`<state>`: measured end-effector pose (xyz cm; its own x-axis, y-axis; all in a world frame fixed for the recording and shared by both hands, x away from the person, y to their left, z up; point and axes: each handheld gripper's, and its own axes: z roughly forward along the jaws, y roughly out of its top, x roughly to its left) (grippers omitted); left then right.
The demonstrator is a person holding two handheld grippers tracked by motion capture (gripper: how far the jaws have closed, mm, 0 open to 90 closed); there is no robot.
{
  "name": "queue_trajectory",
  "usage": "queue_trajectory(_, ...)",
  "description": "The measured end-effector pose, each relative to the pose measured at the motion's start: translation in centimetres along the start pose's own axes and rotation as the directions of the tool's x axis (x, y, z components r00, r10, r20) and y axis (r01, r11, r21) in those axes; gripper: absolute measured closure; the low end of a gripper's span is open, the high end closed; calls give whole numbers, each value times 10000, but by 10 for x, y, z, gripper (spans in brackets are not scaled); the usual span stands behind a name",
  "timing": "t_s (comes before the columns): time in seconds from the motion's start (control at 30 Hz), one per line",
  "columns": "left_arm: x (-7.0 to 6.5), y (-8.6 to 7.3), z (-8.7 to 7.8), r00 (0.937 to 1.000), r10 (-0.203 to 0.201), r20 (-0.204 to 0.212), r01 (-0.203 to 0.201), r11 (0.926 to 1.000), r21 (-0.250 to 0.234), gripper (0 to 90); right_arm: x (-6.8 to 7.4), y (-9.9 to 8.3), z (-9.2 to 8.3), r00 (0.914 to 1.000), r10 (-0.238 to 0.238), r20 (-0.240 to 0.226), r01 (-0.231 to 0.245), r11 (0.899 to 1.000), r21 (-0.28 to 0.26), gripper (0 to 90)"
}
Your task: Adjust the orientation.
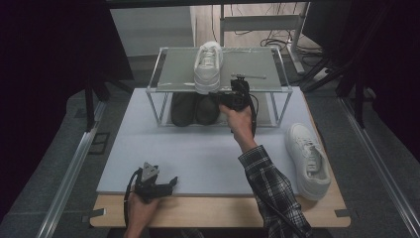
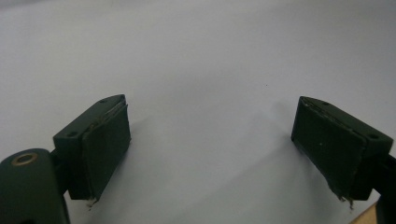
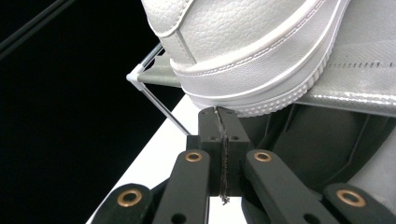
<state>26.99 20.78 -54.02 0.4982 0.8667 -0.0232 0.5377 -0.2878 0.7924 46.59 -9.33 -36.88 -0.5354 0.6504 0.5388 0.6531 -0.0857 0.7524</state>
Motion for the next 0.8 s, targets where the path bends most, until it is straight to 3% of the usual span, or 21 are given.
queue_trajectory(0.23,0,0,0,10000,1,3,-1,10000,10,114,1,2,6,10000,36,82,-36,10000,-62,900)
queue_trajectory(0.33,0,0,0,10000,-2,-1,2,10000,-4,115,4,2,6,9975,-372,602,383,9991,-179,900)
queue_trajectory(0.43,0,0,0,10000,-2,0,2,10000,0,115,1,2,7,9991,-104,406,114,9997,-233,900)
queue_trajectory(0.6,0,0,0,10000,1,2,-1,10000,10,115,1,2,6,9990,-169,409,175,9997,-147,900)
queue_trajectory(0.7,0,0,0,10000,-3,2,3,10000,-1,115,1,1,4,9999,13,127,-11,9999,-156,900)
queue_trajectory(0.8,0,0,0,10000,-2,1,2,10000,-3,115,2,0,2,9999,-110,27,111,9999,-122,900)
